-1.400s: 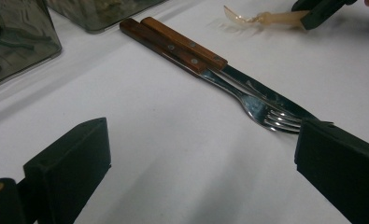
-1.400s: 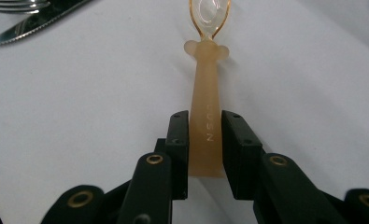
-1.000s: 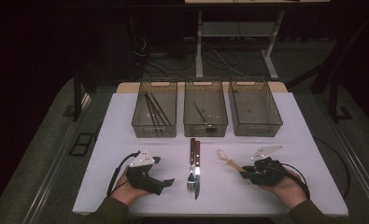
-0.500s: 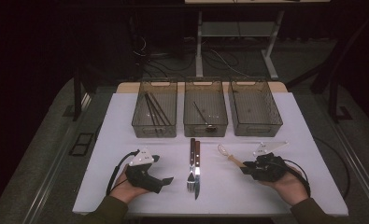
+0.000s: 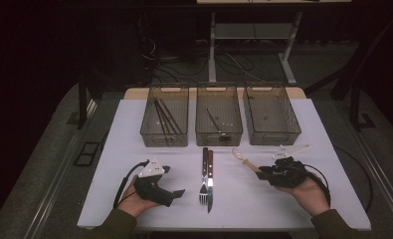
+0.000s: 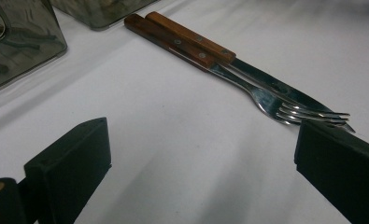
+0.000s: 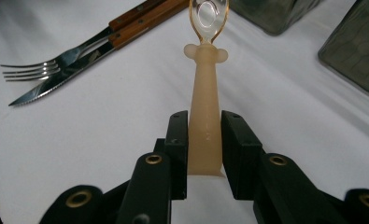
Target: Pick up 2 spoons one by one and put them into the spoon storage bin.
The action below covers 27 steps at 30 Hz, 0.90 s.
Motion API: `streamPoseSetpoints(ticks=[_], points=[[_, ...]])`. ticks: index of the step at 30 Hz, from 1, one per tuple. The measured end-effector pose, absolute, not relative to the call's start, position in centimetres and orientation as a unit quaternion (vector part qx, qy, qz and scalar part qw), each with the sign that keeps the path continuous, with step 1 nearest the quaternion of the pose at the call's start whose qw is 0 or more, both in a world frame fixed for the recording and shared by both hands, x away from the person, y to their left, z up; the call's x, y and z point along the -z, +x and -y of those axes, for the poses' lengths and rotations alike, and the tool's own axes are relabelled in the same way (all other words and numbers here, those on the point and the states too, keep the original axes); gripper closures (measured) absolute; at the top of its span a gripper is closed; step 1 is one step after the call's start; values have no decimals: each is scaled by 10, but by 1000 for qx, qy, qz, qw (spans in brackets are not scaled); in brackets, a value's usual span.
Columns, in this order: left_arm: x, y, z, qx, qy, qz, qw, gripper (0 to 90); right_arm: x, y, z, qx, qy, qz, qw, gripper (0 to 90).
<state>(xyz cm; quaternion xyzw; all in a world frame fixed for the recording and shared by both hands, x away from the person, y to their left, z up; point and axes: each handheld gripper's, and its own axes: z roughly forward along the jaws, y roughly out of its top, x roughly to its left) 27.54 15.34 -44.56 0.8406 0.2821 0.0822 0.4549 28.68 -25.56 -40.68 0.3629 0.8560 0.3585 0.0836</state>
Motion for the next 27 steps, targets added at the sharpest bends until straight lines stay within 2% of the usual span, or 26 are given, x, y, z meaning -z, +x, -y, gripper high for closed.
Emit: streamPoseSetpoints(ticks=[27], points=[[446, 275, -153, -83, 843, -277, 454, 25, 373, 323, 244, -404, 369, -830, 110, 731]])
